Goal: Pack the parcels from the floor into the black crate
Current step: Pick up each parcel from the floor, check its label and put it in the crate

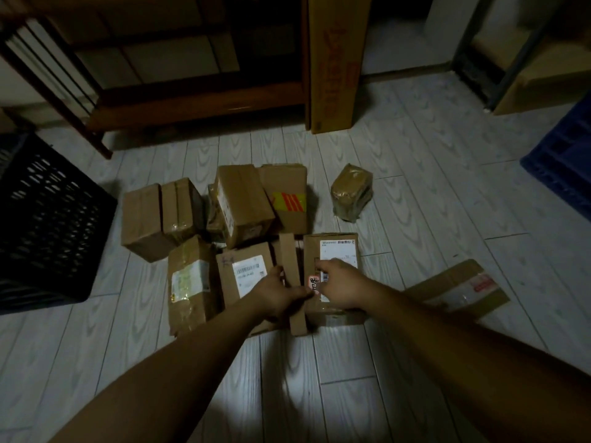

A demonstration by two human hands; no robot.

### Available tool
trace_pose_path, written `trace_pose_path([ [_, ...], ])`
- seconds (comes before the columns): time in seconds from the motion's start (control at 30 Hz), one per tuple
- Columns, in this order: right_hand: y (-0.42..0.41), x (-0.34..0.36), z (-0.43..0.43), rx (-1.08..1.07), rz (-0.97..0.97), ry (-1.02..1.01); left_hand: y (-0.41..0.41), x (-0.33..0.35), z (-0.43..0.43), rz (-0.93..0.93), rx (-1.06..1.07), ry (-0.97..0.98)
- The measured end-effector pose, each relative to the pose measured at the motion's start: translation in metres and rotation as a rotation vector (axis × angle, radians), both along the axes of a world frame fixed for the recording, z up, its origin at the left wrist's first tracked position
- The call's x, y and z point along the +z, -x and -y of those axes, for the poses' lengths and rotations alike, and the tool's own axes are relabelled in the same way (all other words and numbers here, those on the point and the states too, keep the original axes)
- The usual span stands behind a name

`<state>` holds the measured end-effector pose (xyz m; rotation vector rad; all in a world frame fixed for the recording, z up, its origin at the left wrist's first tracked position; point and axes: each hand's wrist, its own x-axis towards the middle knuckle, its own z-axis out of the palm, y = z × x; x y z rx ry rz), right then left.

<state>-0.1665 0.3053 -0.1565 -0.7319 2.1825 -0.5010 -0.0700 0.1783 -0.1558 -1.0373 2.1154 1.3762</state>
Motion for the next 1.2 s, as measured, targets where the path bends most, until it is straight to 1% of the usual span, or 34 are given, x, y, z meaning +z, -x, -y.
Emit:
trace_pose_path([
  [0.07, -0.004, 0.001, -0.001, 0.008, 0.000, -0.027, -0.001, -0.001, -0.003, 0.016, -0.027, 0.021],
  [0.13, -0.004, -0.001, -0.001, 0.003, -0.015, -0.021, 0.000, -0.007, 0.000, 0.039, -0.054, 0.082],
  [0.2, -0.002, -0.004, 0.000, -0.011, -0.027, -0.005, 0.001, -0.016, 0.005, 0.041, -0.044, 0.103],
  [0.37, 0.004, -0.004, 0.003, -0.017, -0.085, -0.003, -0.004, -0.029, 0.003, -0.007, 0.029, -0.006],
  [0.5, -0.001, -0.008, -0.004, 0.039, -0.130, -0.057, -0.012, -0.038, 0.007, 0.007, 0.095, -0.053],
  [0.57, -0.001, -0.010, -0.005, 0.056, -0.150, -0.066, -0.017, -0.039, 0.009, -0.016, 0.121, -0.071],
  [0.6, -0.002, -0.011, -0.005, 0.062, -0.161, -0.072, -0.019, -0.039, 0.011, -0.043, 0.094, -0.053],
  [0.7, -0.004, -0.012, -0.001, 0.084, -0.199, -0.085, -0.021, -0.038, 0.010, -0.178, -0.036, 0.100],
  [0.77, -0.007, -0.012, 0.001, 0.101, -0.215, -0.095, -0.021, -0.038, 0.008, -0.230, -0.034, 0.165],
  [0.8, -0.009, -0.012, 0.001, 0.106, -0.220, -0.101, -0.021, -0.039, 0.007, -0.245, -0.046, 0.208],
  [0.87, -0.011, -0.012, 0.001, 0.103, -0.228, -0.105, -0.021, -0.039, 0.004, -0.242, -0.154, 0.292],
  [0.93, -0.011, -0.012, 0.001, 0.091, -0.225, -0.104, -0.020, -0.041, 0.004, -0.229, -0.220, 0.322],
  [1.1, -0.009, -0.010, 0.001, 0.095, -0.216, -0.122, -0.028, -0.044, 0.012, -0.253, -0.084, 0.287],
  [1.13, -0.009, -0.009, 0.002, 0.087, -0.207, -0.119, -0.030, -0.042, 0.015, -0.268, -0.034, 0.269],
  [1.2, -0.010, -0.007, 0.003, 0.050, -0.169, -0.096, -0.031, -0.032, 0.022, -0.312, 0.106, 0.172],
])
